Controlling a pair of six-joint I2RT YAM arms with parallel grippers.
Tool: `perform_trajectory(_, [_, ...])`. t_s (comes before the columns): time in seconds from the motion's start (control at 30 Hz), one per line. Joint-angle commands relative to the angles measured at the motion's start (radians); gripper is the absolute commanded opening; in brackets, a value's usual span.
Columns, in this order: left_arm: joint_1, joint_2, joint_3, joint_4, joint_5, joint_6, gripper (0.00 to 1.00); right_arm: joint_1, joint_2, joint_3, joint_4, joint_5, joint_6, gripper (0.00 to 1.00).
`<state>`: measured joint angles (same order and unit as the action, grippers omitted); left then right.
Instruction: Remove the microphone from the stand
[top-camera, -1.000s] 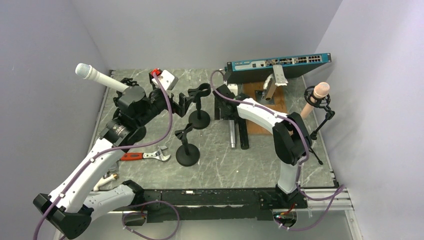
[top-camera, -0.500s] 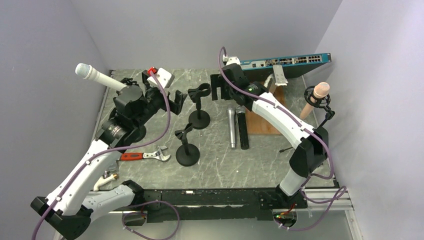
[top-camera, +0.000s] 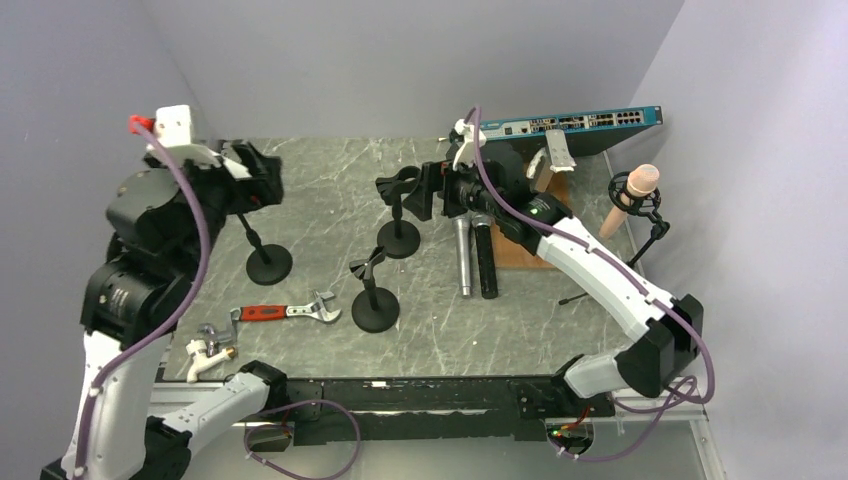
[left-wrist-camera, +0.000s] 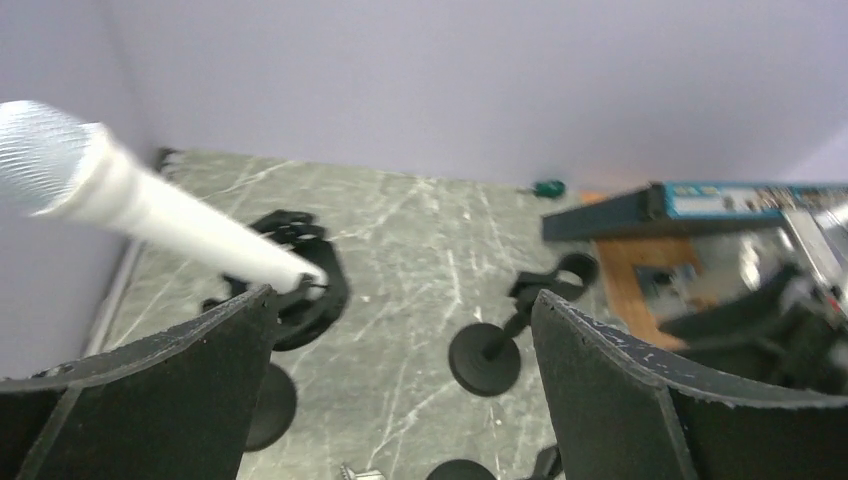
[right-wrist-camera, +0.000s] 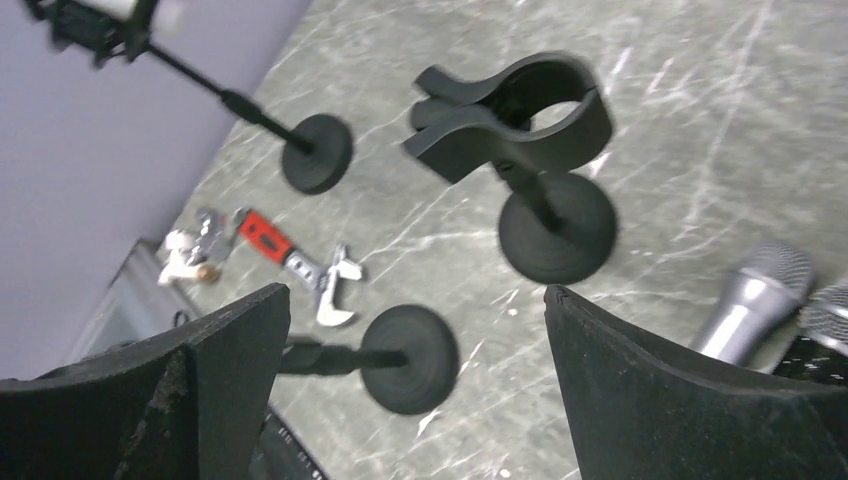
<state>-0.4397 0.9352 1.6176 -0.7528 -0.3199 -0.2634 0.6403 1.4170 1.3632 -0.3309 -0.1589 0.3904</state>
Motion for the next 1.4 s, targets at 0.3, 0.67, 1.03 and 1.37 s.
perform_trajectory(0.3, [0.48,0.109,0.147,-0.224,0.126,-0.2,0.99,0.005,-0.205,-0.043,0.06,-0.107,-0.039,1.0])
perform_trajectory(0.67, [0.696,0.059,-0.227,0.242,0.352,-0.346,0.91,0.004,-0.215,-0.072,0.049,-0.077,-0.086,1.0])
perform_trajectory(1.03, [0.703,-0.01,-0.474,0.509,0.28,-0.418,0.73,0.004,-0.202,-0.088,0.081,-0.106,-0.072,1.0])
perform_trajectory(1.37, [0.703,0.003,-0.522,0.635,0.274,-0.392,0.54,0.004,-0.217,-0.106,0.081,-0.098,-0.071,1.0])
